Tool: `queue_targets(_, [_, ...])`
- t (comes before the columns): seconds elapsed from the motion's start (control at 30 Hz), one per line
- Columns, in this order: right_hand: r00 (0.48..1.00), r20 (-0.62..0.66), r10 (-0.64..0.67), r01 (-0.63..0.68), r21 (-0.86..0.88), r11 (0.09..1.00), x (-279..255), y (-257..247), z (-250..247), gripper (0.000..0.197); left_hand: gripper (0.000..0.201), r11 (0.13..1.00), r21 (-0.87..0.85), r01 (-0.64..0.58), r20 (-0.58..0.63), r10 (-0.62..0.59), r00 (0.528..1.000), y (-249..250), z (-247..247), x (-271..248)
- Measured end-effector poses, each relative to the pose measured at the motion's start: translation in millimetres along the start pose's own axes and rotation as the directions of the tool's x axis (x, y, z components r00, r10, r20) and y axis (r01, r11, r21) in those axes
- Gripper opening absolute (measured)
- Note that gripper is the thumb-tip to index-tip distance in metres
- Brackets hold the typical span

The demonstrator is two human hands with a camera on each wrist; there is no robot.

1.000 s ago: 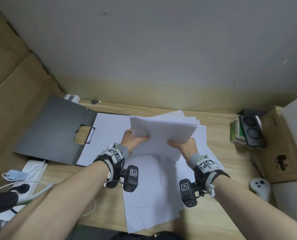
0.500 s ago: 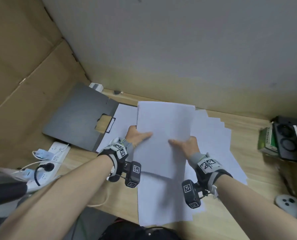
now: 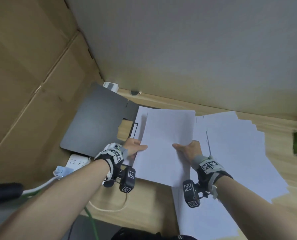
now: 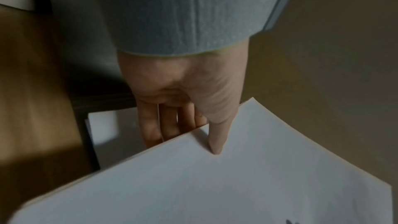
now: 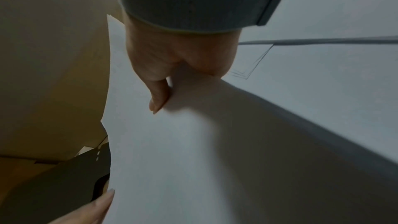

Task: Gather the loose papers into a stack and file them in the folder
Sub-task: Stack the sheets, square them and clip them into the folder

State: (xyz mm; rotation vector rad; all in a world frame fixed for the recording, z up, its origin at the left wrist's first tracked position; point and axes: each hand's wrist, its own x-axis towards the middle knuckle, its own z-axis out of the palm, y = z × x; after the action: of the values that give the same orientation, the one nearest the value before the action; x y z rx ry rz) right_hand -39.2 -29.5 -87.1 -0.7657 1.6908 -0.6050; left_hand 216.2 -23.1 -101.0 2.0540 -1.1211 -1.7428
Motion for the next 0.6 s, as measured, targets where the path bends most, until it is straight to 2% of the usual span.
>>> queue_targets(0.07, [0.999,-0.031,0.023,-0.023,-0.006,1.000,6,0,12,0.034,0.022,0.999,0.037,0.017,-0.030,-0.016,0.999,-11,-9,11])
queue_targets(0.17, [0.997,-0.061,0.041,-0.042,-0.016,0.999,12,-3,20,0.039,0.020,0.999,0.038,0.009,-0.208,-0.001,0.978,-12,-20,19])
queue_targets(0.23, [0.996,-0.078,0.048,-0.050,-0.024,0.998,17,-6,25,0.038,0.017,0.982,0.190,0.004,-0.305,0.056,0.951,-10,-30,29])
queue_targets(0.3, [0.996,-0.082,0.043,-0.047,-0.045,0.998,22,-9,29,0.037,0.030,0.922,0.387,0.025,-0.338,0.117,0.934,-9,-35,40])
queue_targets(0.37, [0.995,-0.085,0.042,-0.048,-0.068,0.997,26,-13,33,0.030,0.041,0.878,0.479,0.029,-0.341,0.156,0.927,-7,-37,52])
queue_targets(0.43, [0.996,-0.081,0.047,-0.054,-0.085,0.995,29,-16,36,0.024,0.047,0.791,0.611,0.032,-0.326,0.215,0.921,-5,-34,62])
queue_targets(0.6, [0.995,-0.081,0.061,-0.069,-0.099,0.993,34,-17,41,0.024,0.040,0.540,0.838,0.078,-0.267,0.281,0.922,8,-23,74])
